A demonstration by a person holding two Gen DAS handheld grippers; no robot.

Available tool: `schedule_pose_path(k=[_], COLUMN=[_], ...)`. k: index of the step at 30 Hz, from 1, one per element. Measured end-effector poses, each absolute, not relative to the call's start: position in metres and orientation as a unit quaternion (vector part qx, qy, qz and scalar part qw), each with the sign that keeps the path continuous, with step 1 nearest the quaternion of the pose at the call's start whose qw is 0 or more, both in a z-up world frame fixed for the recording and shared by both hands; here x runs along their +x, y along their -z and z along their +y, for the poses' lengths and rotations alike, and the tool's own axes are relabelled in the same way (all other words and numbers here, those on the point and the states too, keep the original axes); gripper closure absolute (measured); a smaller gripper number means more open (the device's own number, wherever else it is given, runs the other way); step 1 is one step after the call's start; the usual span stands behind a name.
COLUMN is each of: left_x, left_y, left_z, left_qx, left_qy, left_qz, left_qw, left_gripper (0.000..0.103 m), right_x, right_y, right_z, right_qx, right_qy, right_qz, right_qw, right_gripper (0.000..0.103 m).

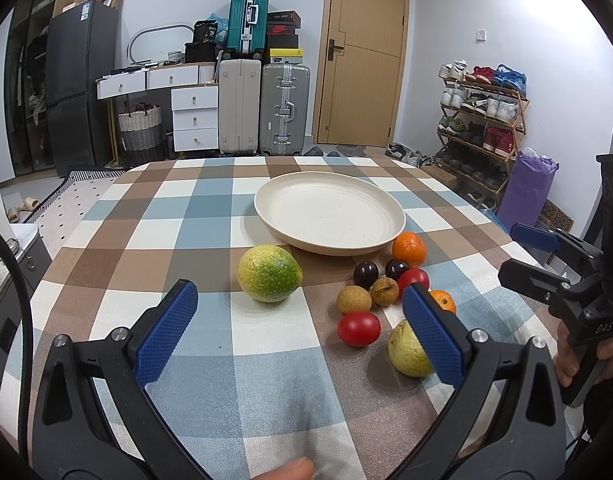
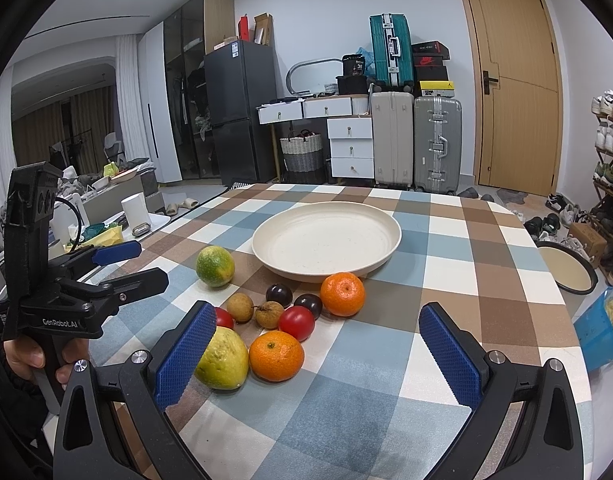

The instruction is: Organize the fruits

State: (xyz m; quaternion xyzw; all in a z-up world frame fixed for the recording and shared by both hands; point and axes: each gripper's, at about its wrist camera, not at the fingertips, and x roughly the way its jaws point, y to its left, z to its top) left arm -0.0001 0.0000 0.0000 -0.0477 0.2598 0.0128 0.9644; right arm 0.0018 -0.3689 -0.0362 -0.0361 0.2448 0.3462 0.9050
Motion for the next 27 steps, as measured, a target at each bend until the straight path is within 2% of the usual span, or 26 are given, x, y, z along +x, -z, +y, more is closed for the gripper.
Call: schedule_pose_path(k=[13, 27], left_x=[0.002, 0.019], left_y=[0.0, 0.024], left_z=[-0.004, -0.051], left_qx=[-0.039, 0.015], left_qy=[0.01, 0.07], left_qz=[0.276, 0.355], left_qw=[0.96, 0.932], left_gripper=[0.001, 0.001], right_x=[0.017, 0.032], right_y=[0.044, 0.059], right_z=[-0.367, -0.366], right_qx=[-0.035, -0.073], right_qy=[-0.335, -0.314], right_qz=[0.29, 0.372], right_qw=[0.896, 0.871], right_gripper=[0.0, 0.0])
